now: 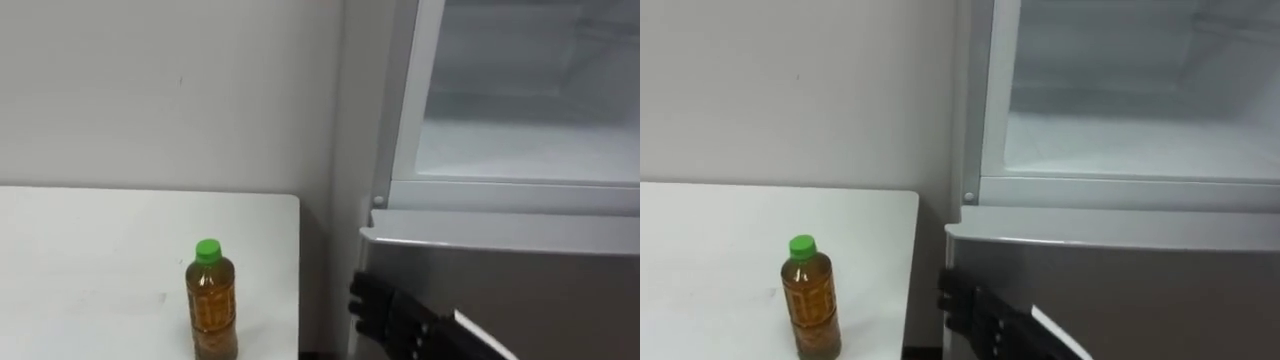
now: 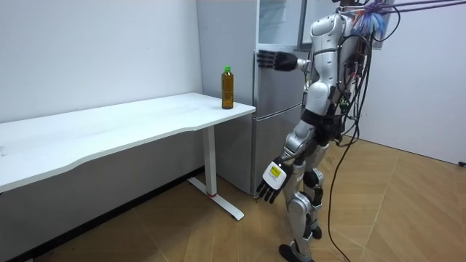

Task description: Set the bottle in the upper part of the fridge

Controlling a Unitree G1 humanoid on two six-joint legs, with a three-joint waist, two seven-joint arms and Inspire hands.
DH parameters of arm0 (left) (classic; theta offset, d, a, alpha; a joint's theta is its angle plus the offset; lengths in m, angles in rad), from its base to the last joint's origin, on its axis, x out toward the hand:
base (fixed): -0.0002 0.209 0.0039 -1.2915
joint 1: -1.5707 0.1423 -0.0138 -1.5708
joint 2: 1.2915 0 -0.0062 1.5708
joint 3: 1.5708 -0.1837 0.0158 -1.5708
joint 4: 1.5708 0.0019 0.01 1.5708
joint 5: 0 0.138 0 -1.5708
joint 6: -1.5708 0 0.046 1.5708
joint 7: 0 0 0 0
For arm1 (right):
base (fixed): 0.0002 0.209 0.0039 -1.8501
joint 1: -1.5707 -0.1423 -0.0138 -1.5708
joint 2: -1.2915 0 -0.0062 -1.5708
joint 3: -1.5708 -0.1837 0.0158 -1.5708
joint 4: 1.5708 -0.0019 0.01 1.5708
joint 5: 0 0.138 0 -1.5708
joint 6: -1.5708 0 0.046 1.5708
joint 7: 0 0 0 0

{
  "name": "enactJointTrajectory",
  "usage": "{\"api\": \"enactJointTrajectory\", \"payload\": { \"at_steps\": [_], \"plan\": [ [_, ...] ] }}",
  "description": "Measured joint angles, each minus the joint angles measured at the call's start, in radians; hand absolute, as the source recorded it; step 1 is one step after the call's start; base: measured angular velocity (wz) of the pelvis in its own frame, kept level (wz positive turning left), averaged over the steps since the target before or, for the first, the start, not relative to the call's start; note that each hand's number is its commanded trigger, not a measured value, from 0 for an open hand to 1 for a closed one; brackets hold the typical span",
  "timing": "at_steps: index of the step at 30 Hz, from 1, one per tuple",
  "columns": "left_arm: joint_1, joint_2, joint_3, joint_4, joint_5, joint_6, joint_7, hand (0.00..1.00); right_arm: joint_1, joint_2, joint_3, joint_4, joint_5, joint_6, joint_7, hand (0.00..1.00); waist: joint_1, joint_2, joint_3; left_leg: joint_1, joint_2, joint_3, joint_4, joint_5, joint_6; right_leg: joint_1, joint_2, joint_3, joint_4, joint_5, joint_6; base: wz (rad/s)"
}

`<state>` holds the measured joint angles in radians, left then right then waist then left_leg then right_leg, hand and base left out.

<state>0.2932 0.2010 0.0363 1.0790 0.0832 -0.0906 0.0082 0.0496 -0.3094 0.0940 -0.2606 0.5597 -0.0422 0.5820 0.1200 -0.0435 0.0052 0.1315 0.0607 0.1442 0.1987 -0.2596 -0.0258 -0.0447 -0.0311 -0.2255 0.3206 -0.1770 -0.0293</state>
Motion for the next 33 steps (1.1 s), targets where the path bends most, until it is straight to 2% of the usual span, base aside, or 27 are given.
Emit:
{"api": "enactJointTrajectory", "payload": {
  "at_steps": [5,10,14,23,25,27,31,33],
  "plan": [
    [-0.007,0.003,-0.002,0.001,-0.001,0.019,-0.002,0.0,-0.019,0.039,0.002,-0.029,0.034,-0.001,0.021,0.0,0.007,-0.001,-0.0012,0.0,-0.001,-0.021,0.006,0.0,0.001,0.019,-0.004,-0.023,-0.014,0.005,0.006,0.12],
    [-0.015,0.003,-0.005,0.001,-0.001,0.033,0.002,0.0,-0.021,0.051,0.004,-0.027,0.035,-0.001,-0.004,0.0,0.029,0.003,-0.0003,-0.011,0.0,-0.021,0.006,0.0,0.001,0.01,-0.005,-0.029,-0.012,0.005,0.006,0.01],
    [-0.016,0.003,-0.032,0.0,0.0,0.042,0.005,0.0,-0.028,0.053,0.035,-0.012,0.046,-0.002,-0.027,0.0,0.03,0.009,0.0017,-0.009,0.001,-0.021,0.001,0.0,0.001,0.009,-0.003,-0.028,-0.014,0.005,0.005,0.0],
    [-0.03,0.007,-0.061,-0.004,0.01,0.047,0.026,0.0,-0.079,0.06,0.122,0.073,0.142,-0.005,-0.093,0.0,0.055,-0.001,0.0016,-0.018,0.0,-0.041,0.005,0.0,0.001,0.017,-0.002,-0.038,-0.03,0.006,0.007,0.06],
    [-0.031,0.007,-0.069,-0.004,0.01,0.046,0.032,0.0,-0.085,0.066,0.132,0.075,0.142,-0.006,-0.107,0.0,0.071,-0.001,0.0019,-0.018,0.0,-0.041,0.004,0.0,0.001,0.016,-0.002,-0.041,-0.03,0.006,0.007,0.0],
    [-0.032,0.007,-0.081,-0.005,0.01,0.045,0.049,0.0,-0.096,0.078,0.153,0.091,0.143,-0.025,-0.132,0.0,0.077,-0.003,0.0021,-0.023,-0.001,-0.048,0.005,0.0,0.001,0.016,-0.004,-0.051,-0.03,0.005,0.008,0.09],
    [-0.038,0.004,-0.081,-0.005,0.037,0.045,0.058,0.0,-0.108,0.08,0.173,0.116,0.126,-0.035,-0.202,0.0,0.084,-0.007,0.0024,-0.033,0.001,-0.065,0.015,0.0,0.001,0.026,-0.005,-0.069,-0.042,0.005,0.008,0.15],
    [-0.038,0.002,-0.081,-0.004,0.039,0.045,0.064,0.0,-0.119,0.085,0.18,0.155,0.099,-0.057,-0.241,0.0,0.091,-0.008,0.0029,-0.034,0.002,-0.068,0.017,0.0,0.001,0.029,-0.006,-0.077,-0.043,0.006,0.007,0.07]
  ]
}}
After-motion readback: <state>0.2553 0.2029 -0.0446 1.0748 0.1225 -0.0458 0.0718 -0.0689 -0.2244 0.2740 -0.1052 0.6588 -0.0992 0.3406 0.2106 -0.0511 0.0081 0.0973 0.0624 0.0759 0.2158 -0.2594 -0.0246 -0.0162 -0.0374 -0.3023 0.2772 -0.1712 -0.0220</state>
